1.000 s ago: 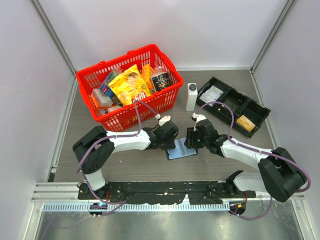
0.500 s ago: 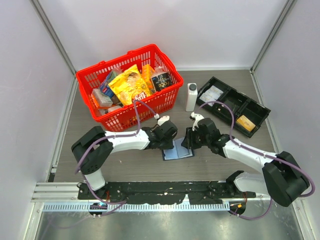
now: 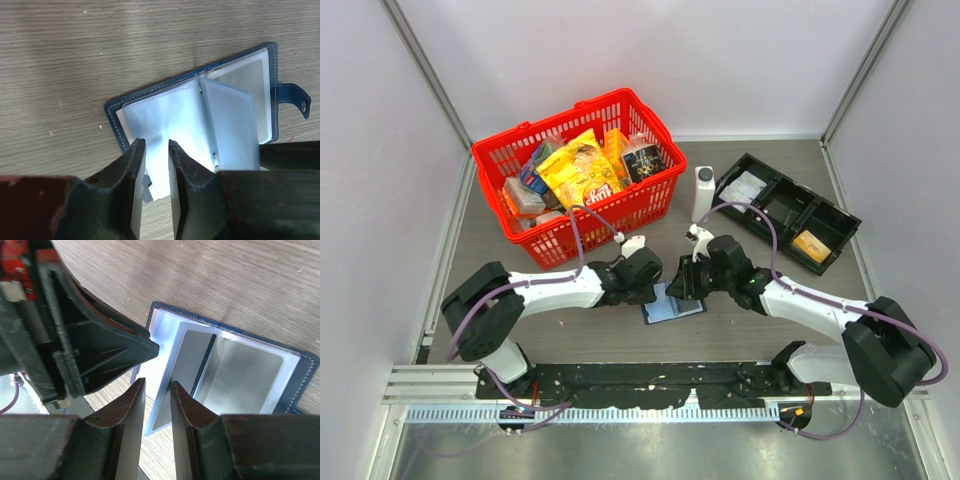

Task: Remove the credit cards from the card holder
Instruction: Remove the credit card from the card holder.

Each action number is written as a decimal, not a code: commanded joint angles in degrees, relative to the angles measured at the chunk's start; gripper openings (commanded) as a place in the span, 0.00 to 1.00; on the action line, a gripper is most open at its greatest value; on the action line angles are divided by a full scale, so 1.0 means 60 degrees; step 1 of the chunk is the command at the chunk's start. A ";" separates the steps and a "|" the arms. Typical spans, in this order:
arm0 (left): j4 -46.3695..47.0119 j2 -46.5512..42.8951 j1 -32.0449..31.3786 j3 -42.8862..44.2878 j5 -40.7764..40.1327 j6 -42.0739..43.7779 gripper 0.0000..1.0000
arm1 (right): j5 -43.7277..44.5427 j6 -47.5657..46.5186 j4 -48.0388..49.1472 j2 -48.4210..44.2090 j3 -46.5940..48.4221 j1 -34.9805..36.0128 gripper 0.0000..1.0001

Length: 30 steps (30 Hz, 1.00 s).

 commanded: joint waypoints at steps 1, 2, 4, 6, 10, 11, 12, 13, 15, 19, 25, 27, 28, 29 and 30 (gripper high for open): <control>0.0014 -0.0823 0.0043 -0.0315 -0.0643 -0.0315 0.29 | -0.0268 0.0245 0.0721 0.0480 0.0332 0.0247 0.32; 0.0015 -0.0853 0.0058 -0.0359 -0.0643 -0.0345 0.29 | -0.0298 0.0303 0.0809 0.0611 0.0332 0.0305 0.33; 0.0015 -0.0897 0.0043 -0.0417 -0.0657 -0.0389 0.29 | -0.0371 0.0347 0.0897 0.0773 0.0361 0.0379 0.33; 0.0015 -0.0956 0.0043 -0.0462 -0.0672 -0.0404 0.29 | -0.0313 0.0333 0.0868 0.0847 0.0362 0.0379 0.33; -0.0015 -0.1044 0.0043 -0.0491 -0.0701 -0.0418 0.29 | -0.0430 0.0318 0.0839 0.0832 0.0347 0.0393 0.50; -0.0015 -0.1058 0.0043 -0.0491 -0.0716 -0.0418 0.29 | -0.0415 0.0347 0.0824 0.0803 0.0332 0.0379 0.56; -0.0029 -0.1073 0.0058 -0.0491 -0.0716 -0.0404 0.29 | -0.0401 0.0319 0.0824 0.0774 0.0332 0.0379 0.59; -0.0044 -0.1088 0.0058 -0.0491 -0.0731 -0.0418 0.29 | -0.0371 0.0347 0.0824 0.0788 0.0318 0.0379 0.60; -0.0073 -0.1102 0.0058 -0.0491 -0.0731 -0.0404 0.29 | -0.0459 0.0377 0.0868 0.0817 0.0318 0.0393 0.62; -0.0190 -0.1248 0.0058 -0.0506 -0.0833 -0.0404 0.30 | -0.0474 0.0421 0.0912 0.0774 0.0274 0.0364 0.63; -0.0717 -0.1921 0.0043 -0.0491 -0.1330 -0.0331 0.30 | -0.0356 0.0508 0.0970 0.0642 0.0098 0.0087 0.60; -0.0733 -0.2112 0.0043 -0.0491 -0.1317 -0.0273 0.31 | -0.0516 0.0640 0.1174 0.0627 -0.0033 -0.0060 0.58; -0.0675 -0.2128 0.0043 -0.0477 -0.1215 -0.0214 0.30 | -0.0619 0.0684 0.1263 0.0627 -0.0135 -0.0177 0.58; -0.0572 -0.2113 0.0058 -0.0462 -0.1055 -0.0199 0.31 | -0.0707 0.0786 0.1467 0.0627 -0.0165 -0.0236 0.57; -0.0383 -0.2055 0.0044 -0.0418 -0.0763 -0.0170 0.30 | -0.0781 0.0874 0.1628 0.0642 -0.0253 -0.0323 0.56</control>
